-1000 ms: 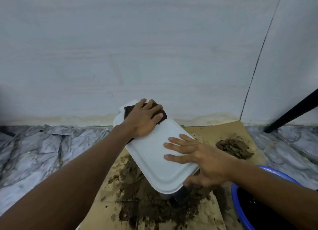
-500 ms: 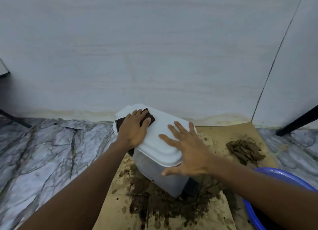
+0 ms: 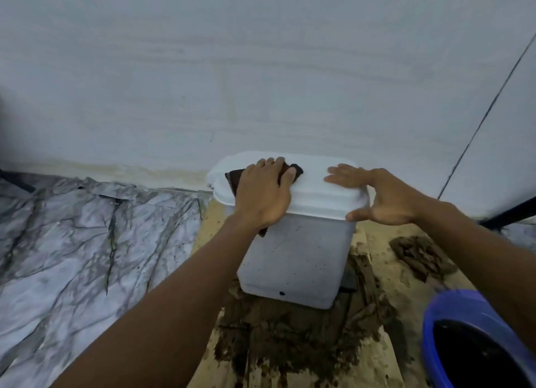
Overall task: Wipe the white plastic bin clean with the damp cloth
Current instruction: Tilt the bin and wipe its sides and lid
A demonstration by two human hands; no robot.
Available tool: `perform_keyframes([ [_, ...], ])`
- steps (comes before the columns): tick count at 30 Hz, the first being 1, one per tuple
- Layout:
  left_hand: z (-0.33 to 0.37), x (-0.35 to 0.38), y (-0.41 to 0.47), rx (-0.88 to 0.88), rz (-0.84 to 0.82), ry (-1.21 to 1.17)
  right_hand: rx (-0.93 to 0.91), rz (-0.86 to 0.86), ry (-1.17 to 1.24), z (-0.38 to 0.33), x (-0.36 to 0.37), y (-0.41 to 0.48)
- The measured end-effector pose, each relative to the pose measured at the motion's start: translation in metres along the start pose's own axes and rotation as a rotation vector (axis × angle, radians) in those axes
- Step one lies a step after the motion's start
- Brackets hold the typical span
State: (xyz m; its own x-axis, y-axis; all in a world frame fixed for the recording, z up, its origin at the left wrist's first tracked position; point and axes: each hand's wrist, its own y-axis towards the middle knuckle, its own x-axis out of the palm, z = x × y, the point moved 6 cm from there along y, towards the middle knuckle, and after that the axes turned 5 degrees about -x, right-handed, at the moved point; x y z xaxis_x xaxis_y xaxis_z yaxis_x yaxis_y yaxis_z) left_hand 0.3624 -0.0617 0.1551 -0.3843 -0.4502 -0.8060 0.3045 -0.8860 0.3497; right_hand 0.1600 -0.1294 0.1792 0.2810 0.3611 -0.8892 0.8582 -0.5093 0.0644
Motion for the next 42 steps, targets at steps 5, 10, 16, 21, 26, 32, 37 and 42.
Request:
perform_keyframes([
  [5, 0.022, 0.027, -0.01, 0.297, 0.129, 0.067, 0.081, 0.111, 0.114, 0.037, -0.015, 0.003],
  [10, -0.016, 0.063, -0.002, 0.422, 0.311, 0.235, 0.135, 0.316, 0.17, 0.053, -0.01, 0.039],
  [16, -0.057, 0.106, 0.013, 0.468, 0.368, 0.306, 0.112, 0.403, 0.243, 0.087, -0.009, 0.059],
  [21, -0.087, 0.117, 0.006, 0.21, 0.486, 0.024, 0.093, 0.453, 0.256, 0.099, -0.009, 0.072],
  [26, -0.054, 0.13, 0.021, -0.147, 0.531, -0.15, 0.09, 0.468, 0.288, 0.104, -0.009, 0.075],
  [32, 0.012, 0.173, -0.006, 0.487, 0.325, 0.108, 0.071, 0.494, 0.346, 0.108, -0.009, 0.07],
  [37, -0.052, 0.134, 0.009, 0.092, 0.454, -0.097, 0.09, 0.486, 0.373, 0.108, -0.008, 0.07],
  [42, -0.057, 0.114, 0.032, -0.323, 0.611, -0.362, 0.092, 0.489, 0.371, 0.106, -0.007, 0.07],
])
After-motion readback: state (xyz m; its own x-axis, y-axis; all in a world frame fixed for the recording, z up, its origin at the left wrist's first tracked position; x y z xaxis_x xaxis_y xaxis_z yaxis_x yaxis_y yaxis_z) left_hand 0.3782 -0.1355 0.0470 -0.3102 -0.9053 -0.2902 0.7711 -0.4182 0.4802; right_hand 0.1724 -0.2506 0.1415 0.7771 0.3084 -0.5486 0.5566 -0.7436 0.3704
